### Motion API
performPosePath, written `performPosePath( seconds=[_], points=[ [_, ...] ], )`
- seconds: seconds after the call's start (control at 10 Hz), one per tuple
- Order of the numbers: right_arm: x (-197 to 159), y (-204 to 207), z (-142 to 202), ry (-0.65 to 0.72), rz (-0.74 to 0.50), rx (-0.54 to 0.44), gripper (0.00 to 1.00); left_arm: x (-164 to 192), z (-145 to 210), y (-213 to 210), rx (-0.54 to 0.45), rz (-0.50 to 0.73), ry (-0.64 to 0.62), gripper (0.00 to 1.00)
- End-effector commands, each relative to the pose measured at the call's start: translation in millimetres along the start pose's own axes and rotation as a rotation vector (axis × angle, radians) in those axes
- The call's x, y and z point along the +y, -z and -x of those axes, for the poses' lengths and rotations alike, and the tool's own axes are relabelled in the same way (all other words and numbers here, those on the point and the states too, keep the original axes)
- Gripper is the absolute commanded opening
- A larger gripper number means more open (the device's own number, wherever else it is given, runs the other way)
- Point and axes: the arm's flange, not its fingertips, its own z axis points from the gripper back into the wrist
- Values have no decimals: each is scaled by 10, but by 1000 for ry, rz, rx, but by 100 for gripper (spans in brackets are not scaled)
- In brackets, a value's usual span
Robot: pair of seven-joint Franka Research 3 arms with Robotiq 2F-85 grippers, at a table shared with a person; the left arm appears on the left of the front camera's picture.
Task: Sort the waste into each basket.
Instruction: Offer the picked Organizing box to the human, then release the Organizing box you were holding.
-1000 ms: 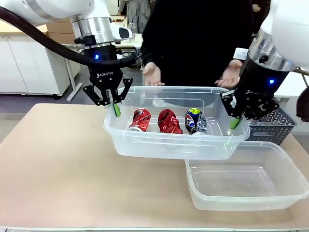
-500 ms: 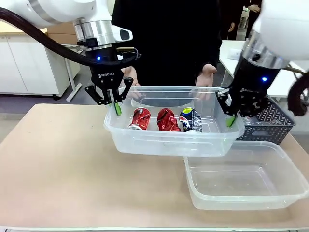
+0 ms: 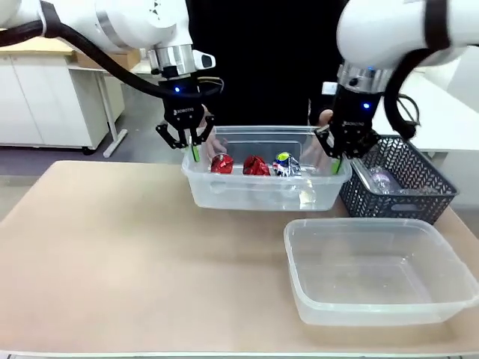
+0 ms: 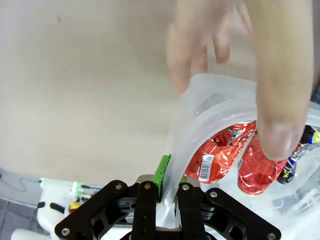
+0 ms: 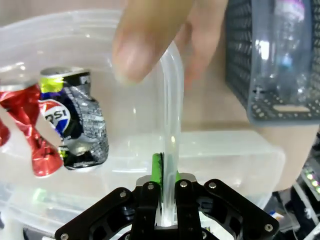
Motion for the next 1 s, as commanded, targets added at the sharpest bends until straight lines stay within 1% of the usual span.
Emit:
performPosePath(
  seconds=[0.0,0.2,0.3,0.9],
  points=[
    [236,-4,-78,-47,-32,72,4,-327,-109,-199,-16,55,-88,5],
    [176,129,-163,-19,-39,92,4,-322,-188,-186,-7,60,-117,5],
    [0,84,-172,-2,2,37,4,-18,-129,-47,27,-11,-34,5],
    [0,84,-172,-2,2,37,4,-18,-129,-47,27,-11,-34,5]
  ],
)
